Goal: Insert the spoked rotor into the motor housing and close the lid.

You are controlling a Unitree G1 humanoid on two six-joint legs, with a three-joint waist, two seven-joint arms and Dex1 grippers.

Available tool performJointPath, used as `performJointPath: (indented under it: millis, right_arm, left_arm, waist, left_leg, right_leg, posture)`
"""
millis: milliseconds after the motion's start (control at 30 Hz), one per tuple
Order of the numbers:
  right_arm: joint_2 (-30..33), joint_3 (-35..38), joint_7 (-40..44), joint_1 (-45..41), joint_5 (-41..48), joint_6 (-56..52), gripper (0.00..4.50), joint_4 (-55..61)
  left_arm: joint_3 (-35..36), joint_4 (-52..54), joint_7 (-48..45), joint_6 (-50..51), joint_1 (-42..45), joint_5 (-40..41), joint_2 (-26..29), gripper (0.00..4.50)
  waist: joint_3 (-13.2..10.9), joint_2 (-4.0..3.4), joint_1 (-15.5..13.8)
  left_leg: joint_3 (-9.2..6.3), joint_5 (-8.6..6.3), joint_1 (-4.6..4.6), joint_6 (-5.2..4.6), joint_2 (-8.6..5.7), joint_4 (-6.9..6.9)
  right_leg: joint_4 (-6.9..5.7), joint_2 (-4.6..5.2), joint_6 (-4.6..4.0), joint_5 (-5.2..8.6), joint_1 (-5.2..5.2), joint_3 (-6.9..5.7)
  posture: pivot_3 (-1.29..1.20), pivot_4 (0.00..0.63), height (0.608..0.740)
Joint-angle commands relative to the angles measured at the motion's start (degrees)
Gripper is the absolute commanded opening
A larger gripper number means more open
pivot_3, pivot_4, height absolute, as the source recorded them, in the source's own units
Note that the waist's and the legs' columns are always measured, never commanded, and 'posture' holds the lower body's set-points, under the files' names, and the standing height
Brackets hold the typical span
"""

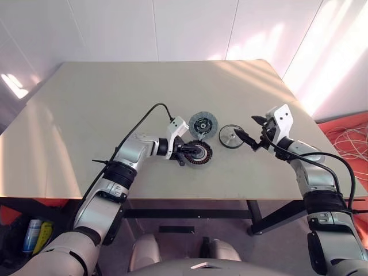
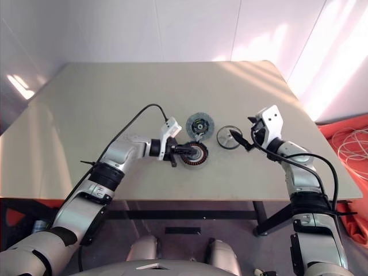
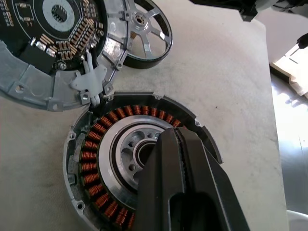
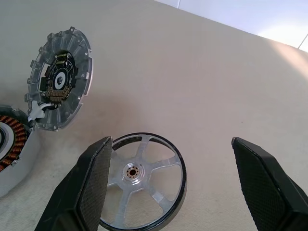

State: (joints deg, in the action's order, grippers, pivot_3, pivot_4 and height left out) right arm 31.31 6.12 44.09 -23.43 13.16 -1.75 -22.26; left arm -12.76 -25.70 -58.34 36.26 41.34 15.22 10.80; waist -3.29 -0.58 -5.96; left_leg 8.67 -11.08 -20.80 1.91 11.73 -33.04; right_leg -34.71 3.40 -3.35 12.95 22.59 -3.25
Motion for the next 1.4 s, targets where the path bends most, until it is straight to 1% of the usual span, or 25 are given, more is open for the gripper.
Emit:
performJointPath:
  millis: [33,167,333,500,633,733,900,1000,1167,1233,1267,1333,1400]
  right_arm:
    - [0.3,1.2,-0.1,-1.3,0.4,1.2,4.5,0.5]
    - [0.2,1.3,-0.2,-1.1,0.5,1.1,4.5,0.8]
    - [0.2,1.4,-0.5,-0.7,0.6,1.1,4.5,1.1]
    - [0.1,1.3,-0.8,-0.5,0.6,1.1,4.5,1.6]
    - [0.0,1.2,-0.9,-0.3,0.4,1.3,4.5,1.5]
    - [0.0,1.2,-0.8,-0.3,0.4,1.3,4.5,1.5]
    - [0.0,1.1,-0.8,-0.5,0.4,1.4,4.5,1.3]
    - [-0.1,1.1,-0.9,-0.5,0.4,1.4,4.5,1.3]
    - [-0.2,1.1,-1.1,-0.3,0.3,1.4,4.5,1.5]
    - [-0.3,1.2,-1.2,-0.3,0.5,1.3,4.5,1.8]
    - [-0.4,1.5,-1.1,-0.1,0.9,0.9,4.5,2.4]
    - [-0.5,1.9,-1.2,0.2,1.8,-0.3,4.5,3.6]
    - [0.0,1.9,-2.2,0.6,1.2,-2.0,4.5,3.8]
  left_arm:
    - [1.7,2.7,-0.8,0.6,1.7,2.2,-0.4,0.01]
    - [0.1,1.9,-0.6,0.1,1.7,0.9,0.2,0.01]
    - [-5.6,-1.5,1.2,-2.2,1.2,-6.1,2.5,0.01]
    - [-5.5,-1.6,0.8,-2.2,1.0,-6.6,2.6,0.01]
    - [-3.4,-0.7,0.6,-2.6,0.6,-4.8,2.1,0.01]
    - [1.2,1.2,-0.4,-0.8,1.4,0.5,0.3,0.01]
    - [4.9,1.8,-0.2,0.7,3.4,4.3,-1.5,0.01]
    - [4.9,1.4,-0.4,0.8,3.7,4.5,-1.5,0.01]
    - [2.6,1.0,-1.0,0.3,3.4,3.2,-1.2,0.01]
    - [4.0,0.8,-0.2,-0.9,3.6,4.0,-1.7,0.01]
    - [5.9,0.3,1.2,-2.7,3.8,4.6,-2.2,0.01]
    - [10.0,-1.7,5.0,-7.5,4.5,5.2,-3.1,0.01]
    - [13.9,-5.5,10.2,-11.8,5.7,4.5,-2.6,0.01]
  waist:
    - [0.0,0.0,0.0]
    - [0.0,0.0,0.0]
    - [0.0,-0.01,0.1]
    - [0.0,-0.03,0.1]
    - [0.0,-0.03,0.1]
    - [0.0,-0.02,0.0]
    - [0.0,-0.02,-0.1]
    - [0.0,-0.02,-0.1]
    - [0.0,-0.02,-0.1]
    - [0.0,-0.02,-0.1]
    - [0.0,-0.02,-0.1]
    - [0.0,-0.01,-0.1]
    - [0.0,-0.01,0.0]
  left_leg:
    - [0.0,0.0,0.0,0.0,0.0,0.0]
    - [0.0,0.0,0.0,0.0,0.0,0.0]
    - [0.01,0.0,0.03,0.0,0.01,0.0]
    - [0.0,-0.01,0.11,0.03,0.0,-0.01]
    - [0.0,0.01,0.18,0.06,0.02,0.0]
    - [0.0,0.01,0.16,0.07,0.01,0.0]
    - [-0.01,-0.01,0.13,0.03,-0.01,-0.01]
    - [-0.01,-0.01,0.13,0.02,-0.01,-0.01]
    - [-0.01,0.0,0.13,0.02,0.0,-0.01]
    - [-0.01,0.0,0.13,0.02,-0.01,-0.01]
    - [-0.01,0.0,0.13,0.02,-0.01,-0.01]
    - [-0.01,0.0,0.12,0.02,-0.01,-0.01]
    - [-0.01,0.0,0.0,0.02,-0.01,-0.01]
  right_leg:
    - [0.0,0.0,0.0,0.0,0.0,0.0]
    - [-0.02,0.0,0.0,0.0,0.0,0.0]
    - [-0.02,-0.01,0.0,0.0,0.0,0.0]
    - [0.01,0.0,0.01,0.01,-0.23,0.0]
    - [-0.02,-0.01,0.01,0.01,-0.26,0.0]
    - [-0.02,-0.01,0.01,0.01,-0.23,0.0]
    - [0.0,0.0,0.0,0.0,-0.14,-0.01]
    - [0.0,0.0,0.0,0.0,-0.13,-0.01]
    - [0.0,0.0,0.0,0.0,-0.14,0.0]
    - [0.0,0.0,0.0,0.0,-0.14,-0.01]
    - [0.0,0.0,0.0,0.0,-0.13,-0.01]
    - [0.0,0.0,0.0,0.0,-0.14,-0.01]
    - [0.01,-0.01,0.0,0.0,-0.15,-0.01]
  posture:
    - [0.0,0.0,0.74]
    - [0.0,0.0,0.74]
    - [0.0,0.0,0.74]
    - [0.0,0.0,0.74]
    - [0.0,0.0,0.74]
    - [0.0,0.0,0.74]
    - [0.0,0.0,0.74]
    - [0.0,0.0,0.74]
    - [0.0,0.0,0.74]
    - [0.0,0.0,0.74]
    - [0.0,0.0,0.74]
    - [0.0,0.0,0.74]
    - [0.0,0.0,0.74]
